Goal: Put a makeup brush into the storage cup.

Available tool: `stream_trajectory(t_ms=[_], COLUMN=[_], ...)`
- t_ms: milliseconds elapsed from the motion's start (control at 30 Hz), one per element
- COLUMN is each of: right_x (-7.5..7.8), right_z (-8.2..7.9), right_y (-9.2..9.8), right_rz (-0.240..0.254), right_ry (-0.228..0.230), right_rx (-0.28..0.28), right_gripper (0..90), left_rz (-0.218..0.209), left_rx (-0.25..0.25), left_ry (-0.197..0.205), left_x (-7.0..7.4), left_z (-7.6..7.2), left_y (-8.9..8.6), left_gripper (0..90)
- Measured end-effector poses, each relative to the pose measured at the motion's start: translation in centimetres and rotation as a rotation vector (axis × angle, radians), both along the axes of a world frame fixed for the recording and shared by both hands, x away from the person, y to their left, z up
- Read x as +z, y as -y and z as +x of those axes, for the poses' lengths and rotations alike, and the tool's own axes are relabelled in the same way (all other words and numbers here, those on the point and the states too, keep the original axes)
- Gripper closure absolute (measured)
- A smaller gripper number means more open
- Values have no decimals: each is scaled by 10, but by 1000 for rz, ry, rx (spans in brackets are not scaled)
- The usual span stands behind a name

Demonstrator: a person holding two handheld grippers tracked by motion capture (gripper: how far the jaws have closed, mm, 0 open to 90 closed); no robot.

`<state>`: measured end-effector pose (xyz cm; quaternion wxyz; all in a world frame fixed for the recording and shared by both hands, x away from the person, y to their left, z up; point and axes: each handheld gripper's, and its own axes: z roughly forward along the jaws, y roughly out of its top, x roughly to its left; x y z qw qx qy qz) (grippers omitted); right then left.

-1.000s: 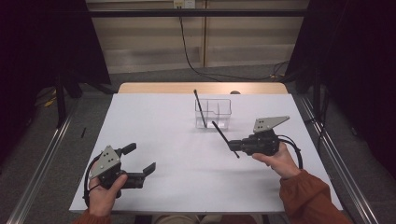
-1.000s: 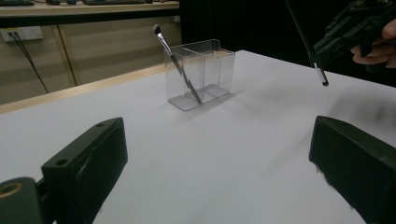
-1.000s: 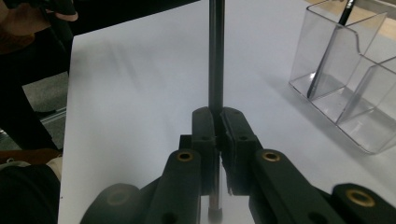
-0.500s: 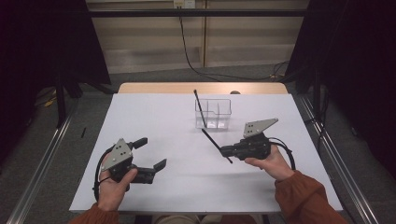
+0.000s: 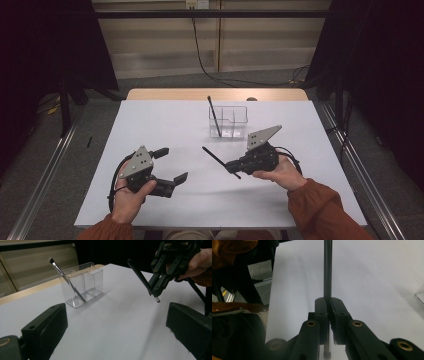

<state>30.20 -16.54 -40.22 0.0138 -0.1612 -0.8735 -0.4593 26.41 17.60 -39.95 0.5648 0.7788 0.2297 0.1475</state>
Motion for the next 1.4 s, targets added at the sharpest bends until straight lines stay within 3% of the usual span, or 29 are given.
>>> stream_trajectory(t_ms=[300,500,567,800,1067,1400], right_x=[0,0,1,7,9,8], right_z=[9,8,8,8,8,9], right_y=[-7,-14,-16,-25,-36,-47], right_rz=[-99,-170,-193,-298,-375,-509], right_ry=[-11,-5,6,21,33,29], right_rx=[67,116,131,188,230,287], right_gripper=[843,843,843,843,842,843], left_rz=[56,84,98,167,211,291], left_rx=[-37,-72,-109,-144,-178,-221], left_ry=[-15,-57,-77,-60,-84,-102], left_x=[2,1,3,11,13,13], left_z=[10,16,16,17,19,23], left_y=[12,19,22,29,36,46], left_gripper=[35,34,35,35,37,37])
